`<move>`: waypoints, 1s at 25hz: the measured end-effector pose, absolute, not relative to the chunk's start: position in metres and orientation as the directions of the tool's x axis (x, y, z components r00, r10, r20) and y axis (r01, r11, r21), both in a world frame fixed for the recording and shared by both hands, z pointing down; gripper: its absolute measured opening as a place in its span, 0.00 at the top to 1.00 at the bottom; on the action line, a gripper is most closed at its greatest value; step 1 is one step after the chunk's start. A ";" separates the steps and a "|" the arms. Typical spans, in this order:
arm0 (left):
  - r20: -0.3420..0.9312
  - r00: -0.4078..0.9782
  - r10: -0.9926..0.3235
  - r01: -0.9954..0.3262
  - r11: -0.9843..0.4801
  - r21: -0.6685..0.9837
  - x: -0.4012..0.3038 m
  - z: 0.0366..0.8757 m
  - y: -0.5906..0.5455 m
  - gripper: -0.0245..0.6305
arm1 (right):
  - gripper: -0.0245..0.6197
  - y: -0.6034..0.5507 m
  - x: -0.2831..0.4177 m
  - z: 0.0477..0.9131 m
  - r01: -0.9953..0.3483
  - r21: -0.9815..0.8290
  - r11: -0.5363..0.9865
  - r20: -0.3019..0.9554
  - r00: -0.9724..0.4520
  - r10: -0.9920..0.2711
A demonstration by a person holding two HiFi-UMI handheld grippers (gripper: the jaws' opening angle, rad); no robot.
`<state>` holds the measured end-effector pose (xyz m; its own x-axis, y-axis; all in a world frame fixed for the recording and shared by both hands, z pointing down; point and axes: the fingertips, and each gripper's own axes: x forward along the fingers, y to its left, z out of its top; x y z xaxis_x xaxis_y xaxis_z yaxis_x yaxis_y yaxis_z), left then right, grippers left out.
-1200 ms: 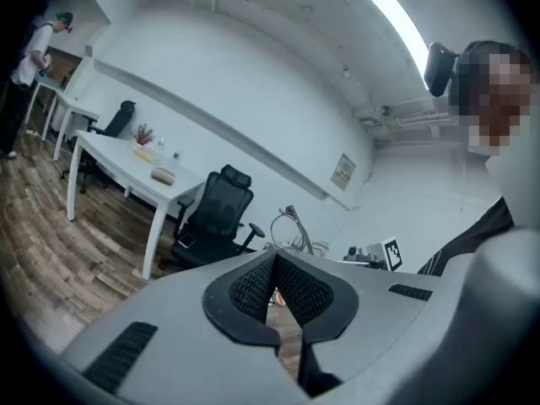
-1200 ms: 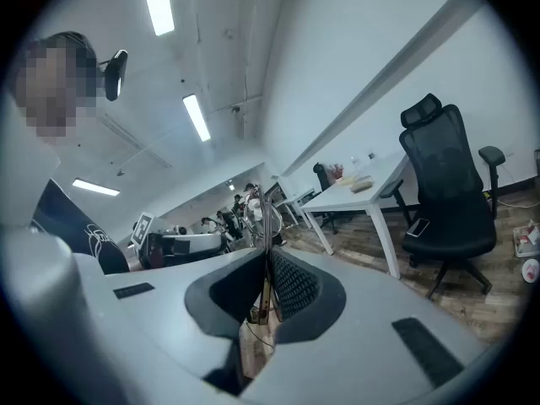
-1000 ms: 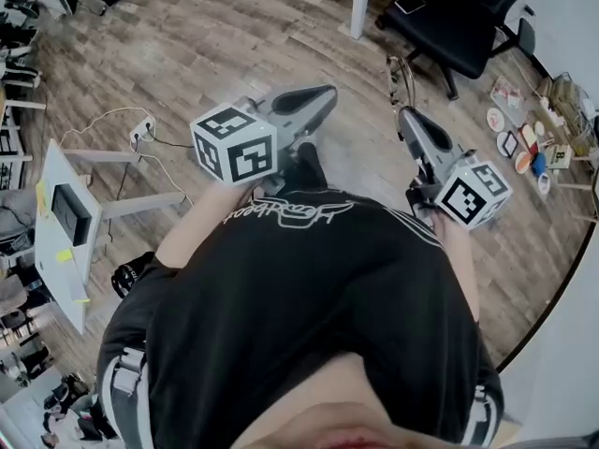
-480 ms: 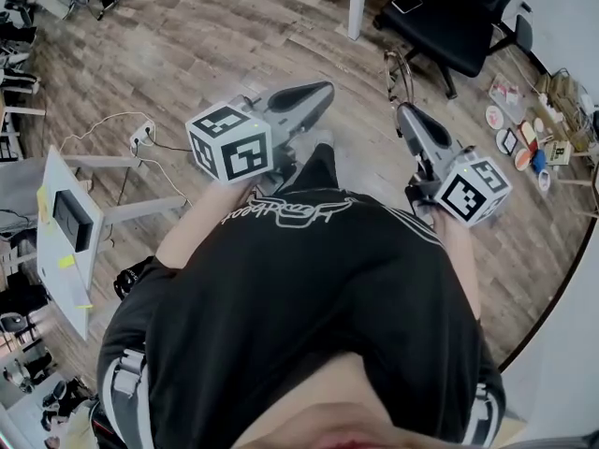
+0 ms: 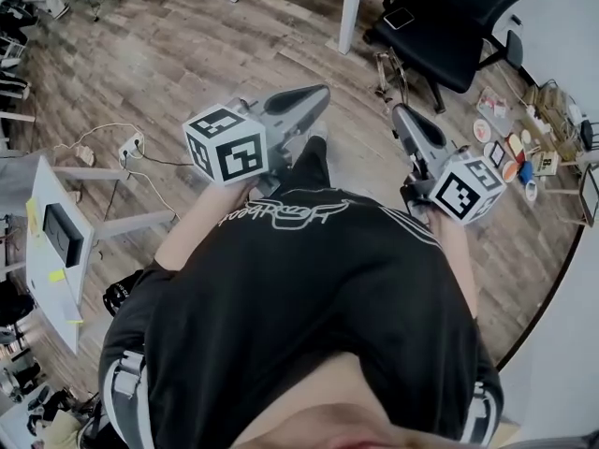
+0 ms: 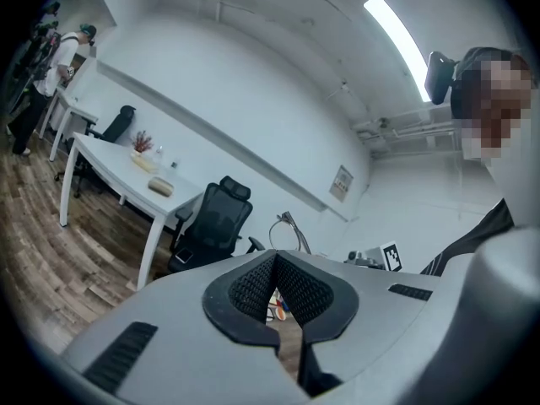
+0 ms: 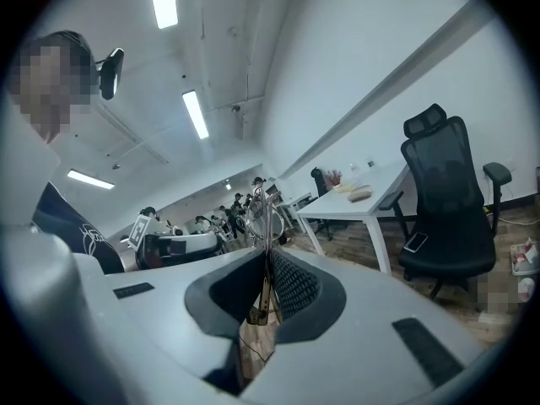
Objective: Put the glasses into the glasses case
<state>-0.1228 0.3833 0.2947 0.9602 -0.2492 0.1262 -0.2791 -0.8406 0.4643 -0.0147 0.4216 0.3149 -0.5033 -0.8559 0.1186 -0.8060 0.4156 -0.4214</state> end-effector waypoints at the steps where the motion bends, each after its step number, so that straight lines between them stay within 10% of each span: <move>1: 0.124 0.960 -0.251 -0.280 -0.840 0.465 -0.121 0.295 0.378 0.95 | 0.92 0.416 -0.013 0.315 -0.807 -0.420 0.416 0.120 -0.503 -0.856; 25: 0.151 0.973 -0.175 -0.228 -0.829 0.511 -0.067 0.302 0.101 0.95 | 0.92 0.136 0.040 0.324 -0.817 -0.463 0.343 0.180 -0.466 -0.866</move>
